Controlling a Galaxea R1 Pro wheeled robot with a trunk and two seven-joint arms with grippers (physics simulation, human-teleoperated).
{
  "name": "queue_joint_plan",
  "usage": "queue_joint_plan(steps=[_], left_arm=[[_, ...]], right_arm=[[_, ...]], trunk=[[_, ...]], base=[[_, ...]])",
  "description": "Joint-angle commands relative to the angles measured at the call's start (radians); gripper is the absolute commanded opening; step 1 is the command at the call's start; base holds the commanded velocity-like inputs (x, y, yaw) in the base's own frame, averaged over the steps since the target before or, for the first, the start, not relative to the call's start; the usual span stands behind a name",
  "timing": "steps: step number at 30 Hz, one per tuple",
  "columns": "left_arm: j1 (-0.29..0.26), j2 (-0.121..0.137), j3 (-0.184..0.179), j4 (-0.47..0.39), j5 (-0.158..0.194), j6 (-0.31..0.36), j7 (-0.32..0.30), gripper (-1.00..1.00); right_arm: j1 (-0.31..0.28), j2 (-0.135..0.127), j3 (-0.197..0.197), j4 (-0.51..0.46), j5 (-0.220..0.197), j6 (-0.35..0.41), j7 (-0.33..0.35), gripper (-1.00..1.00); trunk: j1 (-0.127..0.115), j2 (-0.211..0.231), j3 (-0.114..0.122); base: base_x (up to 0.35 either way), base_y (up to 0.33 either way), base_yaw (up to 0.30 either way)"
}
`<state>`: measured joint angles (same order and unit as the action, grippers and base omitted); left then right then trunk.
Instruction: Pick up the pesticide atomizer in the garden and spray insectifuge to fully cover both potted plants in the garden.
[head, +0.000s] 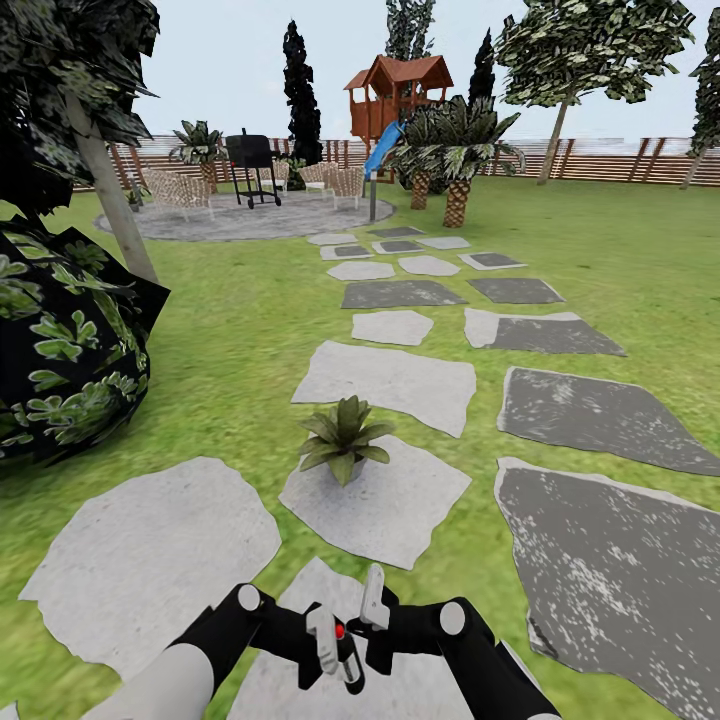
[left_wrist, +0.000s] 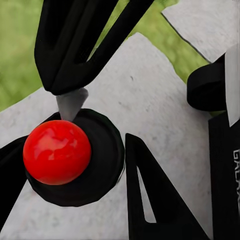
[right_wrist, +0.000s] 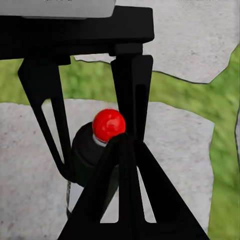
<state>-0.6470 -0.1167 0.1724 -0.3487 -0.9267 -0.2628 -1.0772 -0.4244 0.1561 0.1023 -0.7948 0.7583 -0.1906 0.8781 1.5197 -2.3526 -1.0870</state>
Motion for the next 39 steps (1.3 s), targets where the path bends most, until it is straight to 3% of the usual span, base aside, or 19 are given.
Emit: queue_joint_plan(steps=[1,11,18,28,31,36,37,39], left_arm=[[0.0,-0.002,0.009,-0.001,-0.008,-0.004,-0.004,-1.0],[0.0,-0.002,0.009,-0.001,-0.008,-0.004,-0.004,-1.0],[0.0,0.011,0.005,-0.003,-0.021,-0.004,-0.004,-1.0],[0.001,0.143,-0.007,-0.003,-0.03,-0.007,-0.004,-1.0],[0.008,0.207,-0.007,-0.003,-0.029,-0.036,-0.004,-1.0],[0.032,0.268,-0.007,-0.004,-0.028,-0.047,-0.004,-1.0],[0.033,0.279,-0.007,-0.004,-0.028,-0.048,-0.004,-1.0],[0.036,0.311,-0.007,-0.004,-0.028,-0.048,-0.004,-1.0]], right_arm=[[0.0,0.0,-0.001,-0.001,0.01,-0.007,0.001,-1.0],[0.0,0.0,-0.001,-0.001,0.01,-0.007,0.001,-1.0],[0.0,0.0,-0.001,0.0,0.01,-0.007,0.002,-1.0],[0.0,0.0,-0.001,0.002,0.012,-0.007,0.001,-1.0],[0.0,0.0,-0.001,0.002,0.013,-0.007,0.002,-1.0],[0.0,-0.002,-0.002,0.006,0.015,-0.007,0.001,-1.0],[0.0,-0.002,-0.002,0.007,0.015,-0.007,0.0,1.0],[0.0,-0.004,-0.006,0.011,0.015,-0.007,-0.006,1.0]], trunk=[[0.0,0.0,-0.001],[0.0,0.0,-0.001],[0.0,0.0,-0.001],[0.0,0.0,-0.001],[0.0,0.0,-0.001],[0.0,0.0,-0.001],[0.0,0.0,-0.001],[0.0,0.0,-0.001]], base=[[0.0,0.0,0.0],[0.0,0.0,0.0],[0.0,0.0,0.0],[0.0,0.0,0.0],[0.0,0.0,0.0],[0.0,0.0,0.0],[0.0,0.0,0.0],[0.0,0.0,0.0]])
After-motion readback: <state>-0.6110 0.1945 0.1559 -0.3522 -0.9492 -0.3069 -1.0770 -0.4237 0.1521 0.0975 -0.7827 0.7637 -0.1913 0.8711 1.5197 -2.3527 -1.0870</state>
